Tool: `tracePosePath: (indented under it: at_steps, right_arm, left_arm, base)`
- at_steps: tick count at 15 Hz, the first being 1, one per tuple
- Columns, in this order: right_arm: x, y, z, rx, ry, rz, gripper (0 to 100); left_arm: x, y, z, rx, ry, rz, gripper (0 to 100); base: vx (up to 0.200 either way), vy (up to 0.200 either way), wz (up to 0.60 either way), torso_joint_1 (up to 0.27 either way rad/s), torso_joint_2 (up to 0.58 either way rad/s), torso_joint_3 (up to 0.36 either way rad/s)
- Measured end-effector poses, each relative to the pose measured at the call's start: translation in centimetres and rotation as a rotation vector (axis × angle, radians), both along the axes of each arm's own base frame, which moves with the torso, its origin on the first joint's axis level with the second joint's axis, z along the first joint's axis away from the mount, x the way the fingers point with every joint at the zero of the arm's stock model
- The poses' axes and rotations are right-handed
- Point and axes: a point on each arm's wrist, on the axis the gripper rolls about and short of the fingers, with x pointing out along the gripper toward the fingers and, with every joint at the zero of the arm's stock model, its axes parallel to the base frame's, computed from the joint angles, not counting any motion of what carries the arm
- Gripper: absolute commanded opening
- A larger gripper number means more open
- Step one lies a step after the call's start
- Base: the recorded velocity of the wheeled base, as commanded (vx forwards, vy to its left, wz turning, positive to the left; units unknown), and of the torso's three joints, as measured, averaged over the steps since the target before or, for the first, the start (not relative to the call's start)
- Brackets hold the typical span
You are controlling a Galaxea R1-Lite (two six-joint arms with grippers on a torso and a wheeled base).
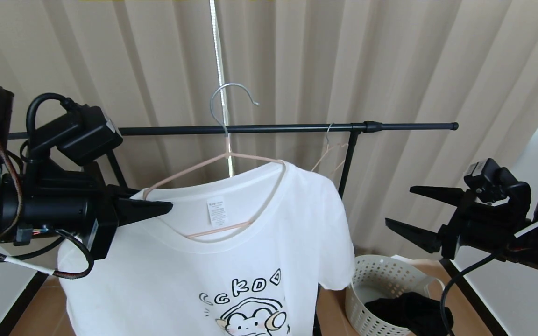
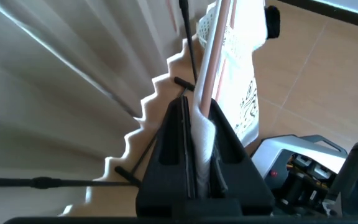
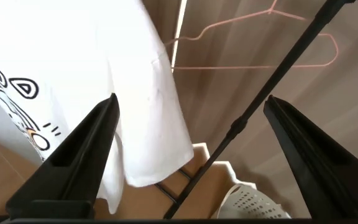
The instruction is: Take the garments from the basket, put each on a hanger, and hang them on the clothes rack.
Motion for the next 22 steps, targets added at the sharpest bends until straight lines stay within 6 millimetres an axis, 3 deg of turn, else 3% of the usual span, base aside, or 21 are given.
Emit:
tracePosePath:
  at_steps: [4, 12, 19, 22]
  right_arm:
    - [-0.9, 0.3, 1.1, 0.008, -0.038, 0.014, 100]
    - [-1.1, 0.3, 1.5, 0.01, -0.053, 0.012, 100]
    - [-1.0, 0.3, 1.5, 0.011, -0.056, 0.012, 100]
    - [-1.0, 0.3, 1.5, 0.011, -0.058, 0.011, 100]
  left_arm:
    - [0.6, 0.3, -2.7, 0.042, 0.084, 0.047, 0]
    - [3.2, -0.1, -8.1, 0.114, 0.158, 0.127, 0]
    - [6.3, 0.1, -11.1, 0.189, 0.188, 0.257, 0]
    - [8.3, -0.4, -11.0, 0.081, 0.207, 0.363, 0]
  base:
    - [0.0, 0.0, 0.0, 0.0, 0.0, 0.0]
    - [0.0, 0.0, 0.0, 0.0, 0.0, 0.0]
    - [0.0, 0.0, 0.0, 0.0, 0.0, 0.0]
    - [0.0, 0.0, 0.0, 0.0, 0.0, 0.0]
